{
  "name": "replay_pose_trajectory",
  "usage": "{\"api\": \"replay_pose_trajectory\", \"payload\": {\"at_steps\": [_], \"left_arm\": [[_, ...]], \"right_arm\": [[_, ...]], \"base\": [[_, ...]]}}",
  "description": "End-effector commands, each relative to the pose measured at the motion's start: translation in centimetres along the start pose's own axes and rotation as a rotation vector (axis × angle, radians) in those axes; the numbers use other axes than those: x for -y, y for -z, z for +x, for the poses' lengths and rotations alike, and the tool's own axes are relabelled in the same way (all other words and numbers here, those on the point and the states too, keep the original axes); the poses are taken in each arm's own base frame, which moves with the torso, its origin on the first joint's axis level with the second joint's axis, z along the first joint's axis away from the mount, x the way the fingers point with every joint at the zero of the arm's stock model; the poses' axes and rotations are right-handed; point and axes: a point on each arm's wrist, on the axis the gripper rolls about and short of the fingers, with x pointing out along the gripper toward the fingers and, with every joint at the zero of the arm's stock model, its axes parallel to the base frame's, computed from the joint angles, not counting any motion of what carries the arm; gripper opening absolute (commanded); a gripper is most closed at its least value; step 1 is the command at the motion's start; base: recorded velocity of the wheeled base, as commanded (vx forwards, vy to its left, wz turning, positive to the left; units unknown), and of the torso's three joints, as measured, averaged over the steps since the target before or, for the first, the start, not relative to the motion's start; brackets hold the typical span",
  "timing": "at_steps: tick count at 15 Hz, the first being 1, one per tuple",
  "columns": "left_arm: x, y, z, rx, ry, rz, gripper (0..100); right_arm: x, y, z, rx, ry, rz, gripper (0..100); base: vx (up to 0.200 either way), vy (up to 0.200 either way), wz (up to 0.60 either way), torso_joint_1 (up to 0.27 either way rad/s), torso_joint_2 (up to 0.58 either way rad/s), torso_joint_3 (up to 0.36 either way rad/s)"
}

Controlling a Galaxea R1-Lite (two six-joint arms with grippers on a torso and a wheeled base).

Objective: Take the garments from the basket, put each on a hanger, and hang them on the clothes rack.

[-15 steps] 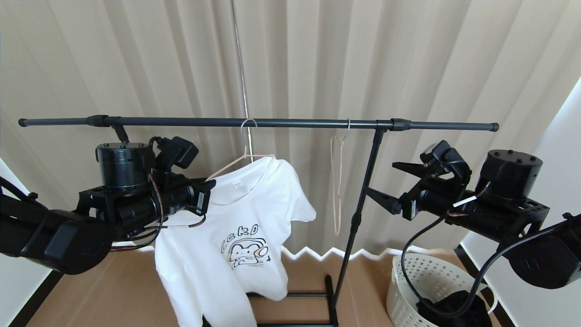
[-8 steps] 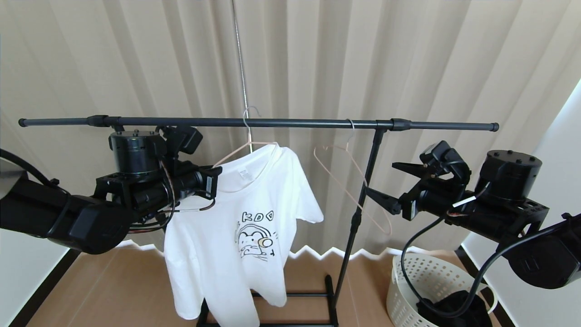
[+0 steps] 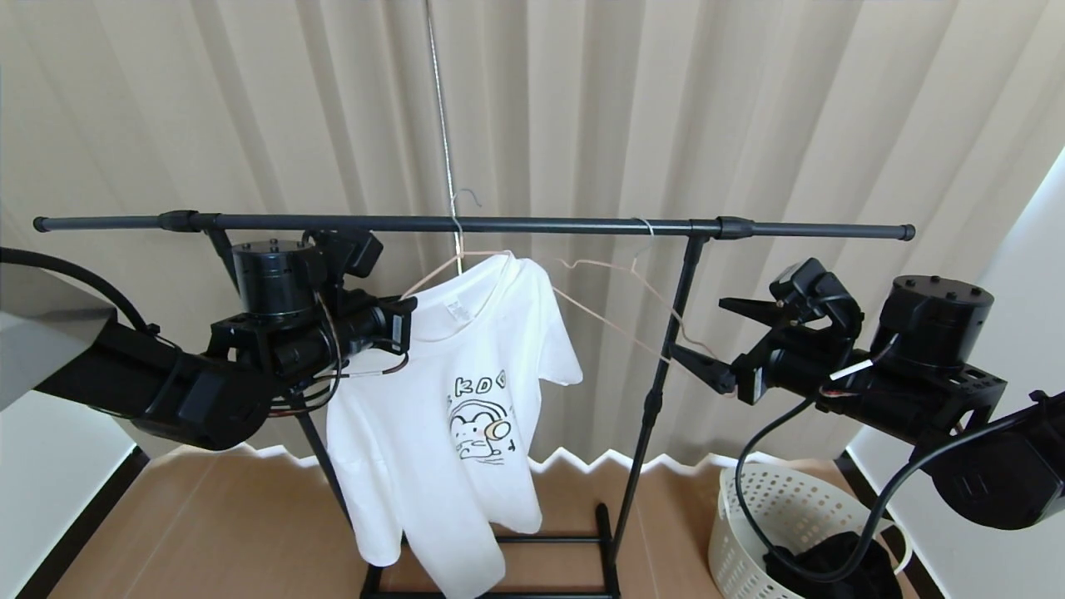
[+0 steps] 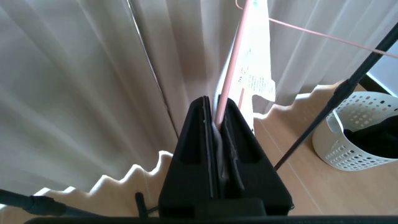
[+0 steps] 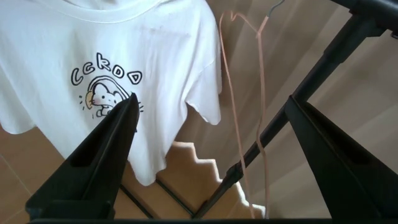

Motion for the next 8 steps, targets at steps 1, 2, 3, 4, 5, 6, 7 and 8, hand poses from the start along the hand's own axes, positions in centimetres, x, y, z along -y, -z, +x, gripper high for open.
{"api": "replay_pose_trajectory", "payload": {"at_steps": [1, 2, 3, 4, 5, 6, 7, 8], "left_arm": [[-0.06, 0.41, 0.55, -0.009, -0.001, -0.001, 0], [-0.06, 0.71, 0.85, -0.017, 0.000, -0.002, 0], [-0.11, 0.84, 0.97, -0.014, -0.002, -0.002, 0], [-0.06, 0.86, 1.04, -0.009, -0.001, -0.001, 0], [-0.06, 0.98, 1.19, -0.009, -0.001, 0.000, 0], [0.00, 0.98, 1.19, -0.009, 0.001, 0.001, 0], [0.01, 1.08, 1.26, -0.012, 0.001, 0.000, 0], [0.03, 1.41, 1.45, -0.021, 0.002, -0.001, 0]], "right_arm": [[-0.03, 0.04, 0.04, -0.001, -0.002, 0.000, 100], [0.01, 0.05, 0.03, -0.001, 0.000, 0.000, 100], [0.01, 0.01, 0.00, 0.000, 0.000, 0.000, 100], [0.00, 0.04, -0.02, -0.001, 0.000, 0.000, 100], [-0.03, 0.00, 0.02, 0.000, -0.002, 0.000, 100], [-0.03, 0.00, 0.02, 0.000, -0.002, 0.000, 100], [-0.03, 0.00, 0.02, 0.000, -0.002, 0.000, 100], [0.01, 0.01, 0.00, 0.000, 0.000, 0.000, 100]], "base": [[0.000, 0.000, 0.00, 0.000, 0.00, 0.000], [0.000, 0.000, 0.00, 0.000, 0.00, 0.000], [0.000, 0.000, 0.00, 0.000, 0.00, 0.000], [0.000, 0.000, 0.00, 0.000, 0.00, 0.000], [0.000, 0.000, 0.00, 0.000, 0.00, 0.000], [0.000, 0.000, 0.00, 0.000, 0.00, 0.000], [0.000, 0.000, 0.00, 0.000, 0.00, 0.000], [0.000, 0.000, 0.00, 0.000, 0.00, 0.000]]}}
